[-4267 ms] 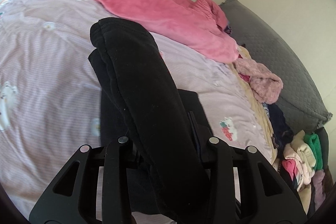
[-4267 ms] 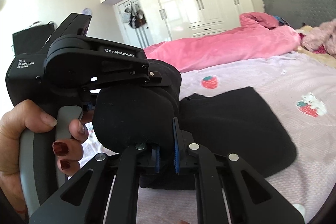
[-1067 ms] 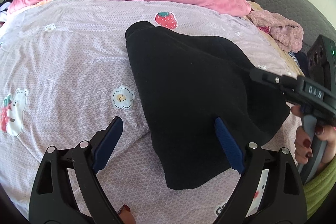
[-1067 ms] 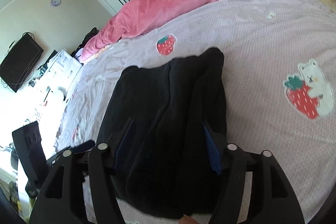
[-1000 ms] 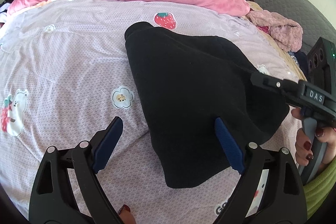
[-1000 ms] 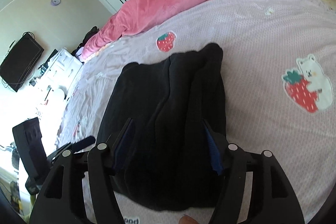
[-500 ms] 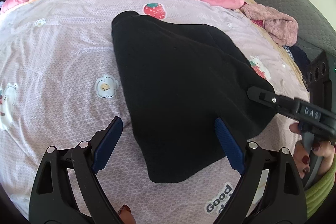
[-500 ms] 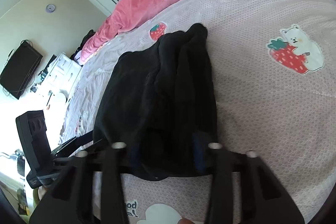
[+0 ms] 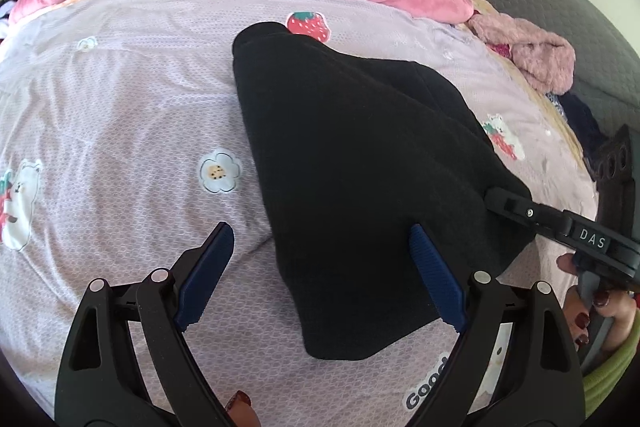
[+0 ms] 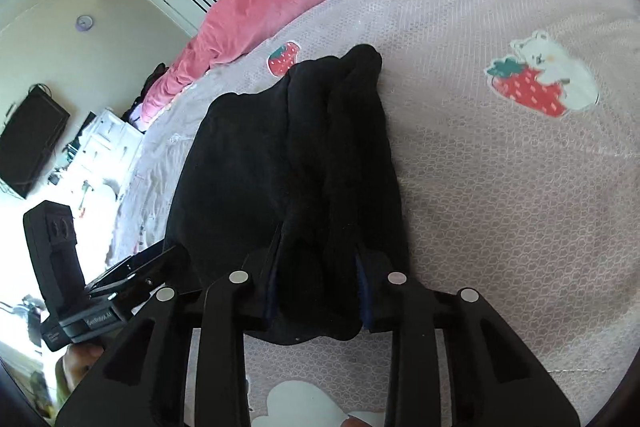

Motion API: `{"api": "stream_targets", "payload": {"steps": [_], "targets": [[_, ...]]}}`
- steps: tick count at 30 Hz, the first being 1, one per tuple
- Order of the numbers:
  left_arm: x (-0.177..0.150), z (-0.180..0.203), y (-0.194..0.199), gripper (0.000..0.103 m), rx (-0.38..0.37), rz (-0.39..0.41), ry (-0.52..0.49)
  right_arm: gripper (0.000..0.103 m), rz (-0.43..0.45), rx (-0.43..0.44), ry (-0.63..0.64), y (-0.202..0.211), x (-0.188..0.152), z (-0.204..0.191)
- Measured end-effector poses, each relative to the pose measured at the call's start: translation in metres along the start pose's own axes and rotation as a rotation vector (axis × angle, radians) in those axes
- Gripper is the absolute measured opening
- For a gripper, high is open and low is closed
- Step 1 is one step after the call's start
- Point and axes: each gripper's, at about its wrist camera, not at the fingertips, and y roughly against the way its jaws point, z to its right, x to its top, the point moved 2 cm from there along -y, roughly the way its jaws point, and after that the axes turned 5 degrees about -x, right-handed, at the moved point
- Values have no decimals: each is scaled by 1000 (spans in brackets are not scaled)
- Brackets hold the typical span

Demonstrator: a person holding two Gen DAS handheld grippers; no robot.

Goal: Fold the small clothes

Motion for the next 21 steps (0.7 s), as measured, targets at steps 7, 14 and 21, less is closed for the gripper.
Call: {"api": "stream_targets", "payload": {"steps": [7, 14, 21], "targets": [[-3, 0, 2, 83, 5, 0, -12, 44, 42, -109, 84, 2, 0, -13], [-2, -1, 5, 83, 12, 5, -11, 49, 113, -123, 140, 16, -1, -22], [-2, 1, 3, 83, 16, -1, -22, 60, 40, -217, 117, -7, -3, -8]]}}
